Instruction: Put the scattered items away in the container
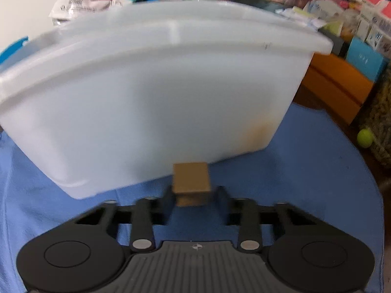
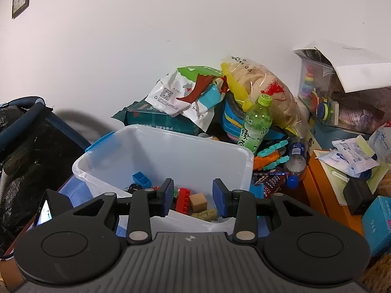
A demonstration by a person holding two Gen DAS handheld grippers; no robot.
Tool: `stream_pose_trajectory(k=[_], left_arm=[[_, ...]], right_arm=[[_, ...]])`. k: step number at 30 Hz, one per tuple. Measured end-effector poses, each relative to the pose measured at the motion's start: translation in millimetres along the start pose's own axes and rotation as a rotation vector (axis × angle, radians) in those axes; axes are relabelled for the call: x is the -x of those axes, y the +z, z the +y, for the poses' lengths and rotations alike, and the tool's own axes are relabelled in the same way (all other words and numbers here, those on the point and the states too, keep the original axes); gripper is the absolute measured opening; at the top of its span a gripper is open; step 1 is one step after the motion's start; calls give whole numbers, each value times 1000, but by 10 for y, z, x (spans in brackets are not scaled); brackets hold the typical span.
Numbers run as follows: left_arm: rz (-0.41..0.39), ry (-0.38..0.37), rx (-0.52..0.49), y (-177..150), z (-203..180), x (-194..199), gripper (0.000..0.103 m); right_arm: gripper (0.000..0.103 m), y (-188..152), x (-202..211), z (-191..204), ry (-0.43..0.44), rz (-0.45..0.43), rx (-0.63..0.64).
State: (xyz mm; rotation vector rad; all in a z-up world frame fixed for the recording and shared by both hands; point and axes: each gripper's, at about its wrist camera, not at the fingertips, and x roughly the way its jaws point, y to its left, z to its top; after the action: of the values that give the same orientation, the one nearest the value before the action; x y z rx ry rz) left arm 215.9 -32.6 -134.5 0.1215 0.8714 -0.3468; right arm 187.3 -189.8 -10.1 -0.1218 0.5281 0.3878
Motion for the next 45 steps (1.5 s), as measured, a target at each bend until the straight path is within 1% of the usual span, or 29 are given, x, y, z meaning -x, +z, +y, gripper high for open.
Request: stream_pose_trajectory(k=[2, 5, 7, 11, 14, 16, 18, 20, 22, 23, 24, 25, 26, 28, 31, 34, 35, 36, 38, 40, 43, 45], left_arm=[[-22, 1, -38, -20, -28, 146, 32], [-82, -42, -55, -53, -38, 555, 32], [-146, -77, -58, -35, -36, 921, 32], [-283, -89, -71, 91, -8, 1535, 32], [-357, -78, -67, 284, 6, 1739, 32], [-381, -74, -58, 438, 21, 1729, 32], [-387, -72, -27, 640, 69, 1627, 32], [-378, -53, 0, 827, 149, 1476, 32], [-317, -47, 14, 975, 210, 1274, 33], [-290, -39, 21, 1000, 223, 1210, 36], [-260, -26, 28, 1008, 228, 1149, 41], [-231, -17, 42, 1004, 228, 1100, 57], [-209, -8, 58, 994, 224, 1062, 68], [-192, -1, 71, 949, 209, 1044, 69], [-170, 29, 79, 914, 208, 1093, 74], [-176, 64, 84, 925, 225, 1189, 75], [-181, 73, 86, 925, 228, 1232, 76], [-188, 82, 86, 925, 227, 1273, 76], [-198, 100, 86, 913, 228, 1353, 78], [-199, 114, 89, 897, 218, 1419, 78], [-189, 133, 96, 876, 188, 1515, 78], [-222, 116, 78, 826, 140, 1622, 78]], right_arm=[[39, -6, 18, -8, -5, -2, 6], [39, -8, 37, -25, -7, -4, 4], [39, 6, 50, -37, -7, -11, 1], [39, 52, 70, -60, -8, -27, -6], [39, 63, 69, -64, -3, -30, -7], [39, 55, 65, -65, 0, -28, -8], [39, 46, 56, -56, 1, -21, -6], [39, 44, 47, -48, -1, -17, -4], [39, 52, 15, -45, -8, -5, -6], [40, 56, -10, -45, -12, 3, -9], [44, 59, -37, -48, -15, 13, -16], [48, 62, -66, -54, -18, 27, -25], [55, 61, -94, -59, -22, 39, -33], [56, 52, -132, -62, -24, 63, -37], [56, 57, -173, -52, -30, 102, -33], [62, 79, -166, -44, -30, 127, -42], [67, 89, -150, -40, -34, 128, -43], [75, 102, -131, -33, -45, 129, -42], [84, 130, -96, -16, -69, 127, -33], [88, 154, -49, 12, -83, 124, -20], [98, 173, 8, 63, -98, 145, -10], [101, 172, 54, 107, -85, 157, -4]])
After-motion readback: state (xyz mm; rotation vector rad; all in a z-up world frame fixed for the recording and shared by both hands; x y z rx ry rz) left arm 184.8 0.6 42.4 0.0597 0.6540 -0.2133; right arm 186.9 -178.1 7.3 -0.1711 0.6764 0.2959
